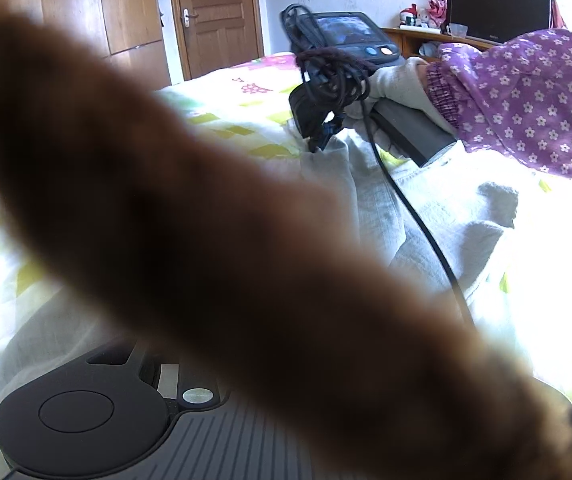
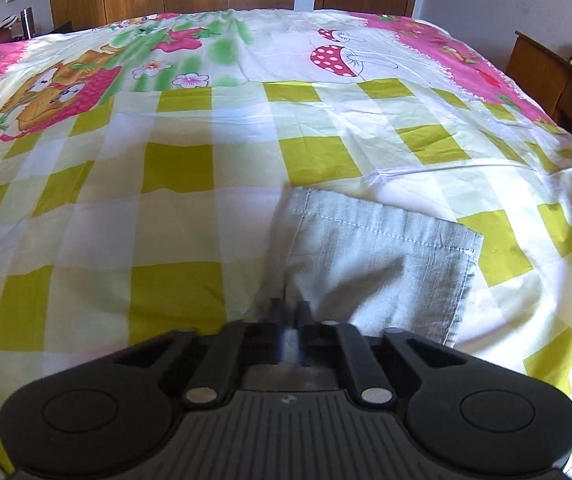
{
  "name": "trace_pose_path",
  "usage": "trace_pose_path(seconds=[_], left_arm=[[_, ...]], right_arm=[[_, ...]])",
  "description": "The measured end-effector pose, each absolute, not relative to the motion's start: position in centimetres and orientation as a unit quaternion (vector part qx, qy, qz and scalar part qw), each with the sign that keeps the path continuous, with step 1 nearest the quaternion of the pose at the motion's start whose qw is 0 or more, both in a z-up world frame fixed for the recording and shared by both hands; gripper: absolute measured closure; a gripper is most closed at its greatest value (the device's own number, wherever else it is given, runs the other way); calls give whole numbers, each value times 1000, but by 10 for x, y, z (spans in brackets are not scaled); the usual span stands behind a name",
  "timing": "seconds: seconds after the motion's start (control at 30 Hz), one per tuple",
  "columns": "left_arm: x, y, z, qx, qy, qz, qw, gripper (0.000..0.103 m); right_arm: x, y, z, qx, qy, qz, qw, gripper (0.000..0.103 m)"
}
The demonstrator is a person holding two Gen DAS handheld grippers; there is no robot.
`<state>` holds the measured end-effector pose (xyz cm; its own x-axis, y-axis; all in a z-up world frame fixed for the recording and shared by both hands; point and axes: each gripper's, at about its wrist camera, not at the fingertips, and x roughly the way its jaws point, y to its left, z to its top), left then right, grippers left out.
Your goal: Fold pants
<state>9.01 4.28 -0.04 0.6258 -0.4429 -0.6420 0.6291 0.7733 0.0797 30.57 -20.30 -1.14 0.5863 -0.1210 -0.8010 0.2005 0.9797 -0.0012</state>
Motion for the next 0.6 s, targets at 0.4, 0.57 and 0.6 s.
trace_pose_path(seconds=[0.4, 0.57, 0.6], left_arm=[[85, 13, 37, 170, 273, -303, 897, 60], [72, -18, 24, 185, 270, -338, 882, 59], [69, -23, 19, 188, 274, -345, 878, 59]], right_arm=[[193, -294, 113, 179, 298, -33, 937, 86], [109, -337, 75, 250, 281, -81, 923, 86], [89, -343, 63, 265, 283, -89, 918, 86]])
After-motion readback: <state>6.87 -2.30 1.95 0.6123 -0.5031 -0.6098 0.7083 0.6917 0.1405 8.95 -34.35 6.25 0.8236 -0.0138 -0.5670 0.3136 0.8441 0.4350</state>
